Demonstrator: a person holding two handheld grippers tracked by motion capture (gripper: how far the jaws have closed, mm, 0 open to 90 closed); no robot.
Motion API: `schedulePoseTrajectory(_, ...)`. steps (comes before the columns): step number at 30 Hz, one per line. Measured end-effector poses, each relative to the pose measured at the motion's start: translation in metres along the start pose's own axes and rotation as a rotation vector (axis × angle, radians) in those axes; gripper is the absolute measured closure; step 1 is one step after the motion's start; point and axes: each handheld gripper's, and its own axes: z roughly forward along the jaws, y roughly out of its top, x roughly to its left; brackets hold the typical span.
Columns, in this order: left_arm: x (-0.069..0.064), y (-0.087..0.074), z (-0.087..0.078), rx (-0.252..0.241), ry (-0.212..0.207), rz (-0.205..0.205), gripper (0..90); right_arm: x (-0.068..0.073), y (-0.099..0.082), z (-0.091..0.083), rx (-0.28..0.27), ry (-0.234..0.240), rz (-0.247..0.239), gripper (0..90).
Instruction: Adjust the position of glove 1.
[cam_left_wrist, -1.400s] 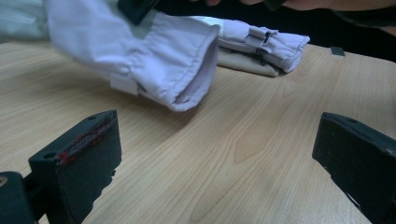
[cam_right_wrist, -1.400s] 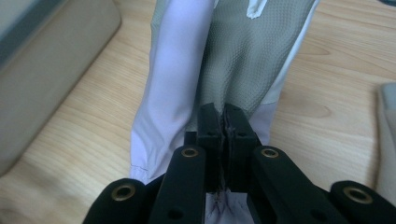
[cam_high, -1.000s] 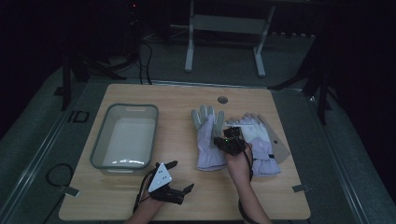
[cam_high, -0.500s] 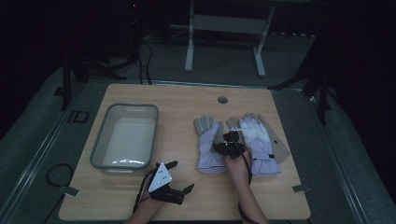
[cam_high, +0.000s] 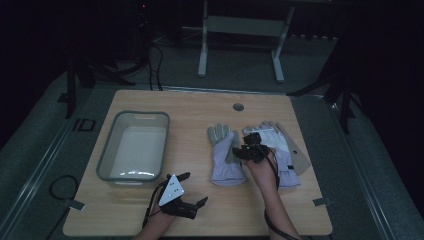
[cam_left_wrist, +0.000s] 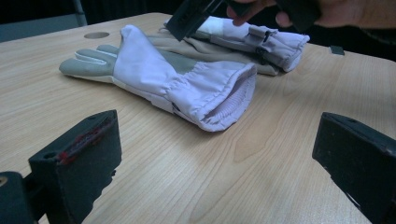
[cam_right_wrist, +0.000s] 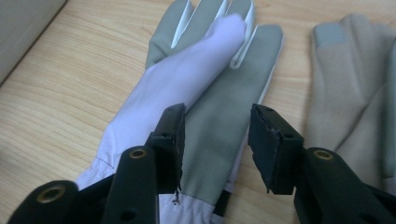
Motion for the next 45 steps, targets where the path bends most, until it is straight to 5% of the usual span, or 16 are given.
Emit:
schedulePoseTrajectory(5,0.000,0.000,0.000,-0.001,-0.001,-0.003,1.3,-0.007,0.011,-0.010,0.031,-0.013,-0.018,52.9)
schedulePoseTrajectory(14,0.000,0.000,0.000,-0.001,-0.002,-0.001,1.3,-0.026,0.022,-0.033,-0.003,-0.045,-0.038,49.0)
schedulePoseTrajectory(19,0.000,0.000,0.000,-0.002,0.000,-0.003,1.4,-0.046,0.018,-0.042,0.013,-0.086,-0.067,48.3)
schedulePoseTrajectory(31,0.000,0.000,0.000,-0.004,0.001,-0.005,1.3,-0.089,0.003,-0.056,0.064,-0.134,-0.054,47.9)
schedulePoseTrajectory(42,0.001,0.000,0.000,-0.003,0.004,-0.009,1.3,-0.121,-0.018,-0.061,0.144,-0.116,-0.049,47.2)
schedulePoseTrajectory(45,0.001,0.000,0.000,0.000,0.004,-0.012,1.4,-0.127,-0.021,-0.053,0.156,-0.064,-0.047,47.2)
